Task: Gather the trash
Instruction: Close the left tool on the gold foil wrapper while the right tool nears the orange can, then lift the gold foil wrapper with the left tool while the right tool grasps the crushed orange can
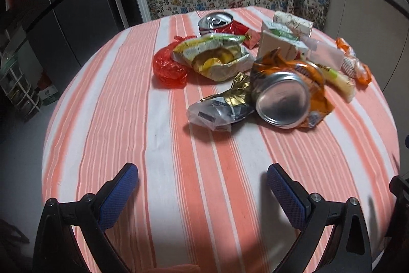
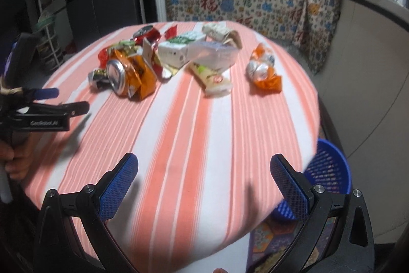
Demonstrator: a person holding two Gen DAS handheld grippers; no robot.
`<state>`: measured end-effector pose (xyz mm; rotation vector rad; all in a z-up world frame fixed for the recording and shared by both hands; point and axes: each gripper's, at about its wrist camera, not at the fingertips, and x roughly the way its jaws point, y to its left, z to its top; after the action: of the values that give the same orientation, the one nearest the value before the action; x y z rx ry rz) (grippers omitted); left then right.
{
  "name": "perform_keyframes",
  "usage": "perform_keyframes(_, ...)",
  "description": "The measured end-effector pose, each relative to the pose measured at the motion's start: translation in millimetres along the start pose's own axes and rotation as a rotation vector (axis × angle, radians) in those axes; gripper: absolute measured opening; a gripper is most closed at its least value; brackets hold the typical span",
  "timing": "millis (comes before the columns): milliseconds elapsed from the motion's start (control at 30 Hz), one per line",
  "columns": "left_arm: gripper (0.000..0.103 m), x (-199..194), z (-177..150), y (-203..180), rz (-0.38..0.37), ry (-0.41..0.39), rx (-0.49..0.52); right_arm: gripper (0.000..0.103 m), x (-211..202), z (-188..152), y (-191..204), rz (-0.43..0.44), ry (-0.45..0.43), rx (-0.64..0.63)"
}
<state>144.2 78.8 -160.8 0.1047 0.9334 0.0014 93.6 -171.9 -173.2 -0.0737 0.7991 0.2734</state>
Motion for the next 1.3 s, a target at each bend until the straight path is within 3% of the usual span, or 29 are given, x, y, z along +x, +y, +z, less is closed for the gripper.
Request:
perform_keyframes(233,0.103,18,8,17,-0.084,0.016,-0.035,0.103,35,8,2,0.029,0.086,-0.011)
perform_keyframes(400,0.102,20,21,21,-0.115,0.045,0.069,0.103,43,4,6,0.026,0.088,-0.031)
perform_keyframes(533,0.101,13,35,16,-0.142,-0.001,0.203,0.103,42,4,4,0.026,0.079,-0.034)
perform_keyframes(633,0.084,11,41,5,-0.169,-0.029,0.311,0.103,43,5,4,0.023,0.077,-0.031)
perform_keyframes(700,0.054,14,43,-2,-0.197,-0.015,0.353,0.103,43,5,4,0.024,0.077,-0.031)
perform_keyframes(733,0.043,16,43,-3,-0.209,0.003,0.359,0.103,43,5,4,0.025,0.079,-0.032)
perform_keyframes(900,0.041,-1,31,-3,-0.216,-0.012,0.300,0.103,42,4,2,0.033,0.080,-0.037)
perform_keyframes(1000,0.041,-14,16,0,-0.167,-0.009,0.206,0.103,42,4,-1,0.035,0.080,-0.037)
perform_keyframes(1133,0.046,-29,-11,13,-0.170,0.000,0.068,0.103,42,5,-1,0.040,0.086,-0.039)
perform_keyframes(1200,0.055,-29,-16,16,-0.199,0.009,0.047,0.103,43,9,-1,0.057,0.095,-0.037)
perform_keyframes(1300,0.054,-26,-16,13,-0.233,0.028,0.065,0.103,45,25,2,0.151,0.099,-0.063)
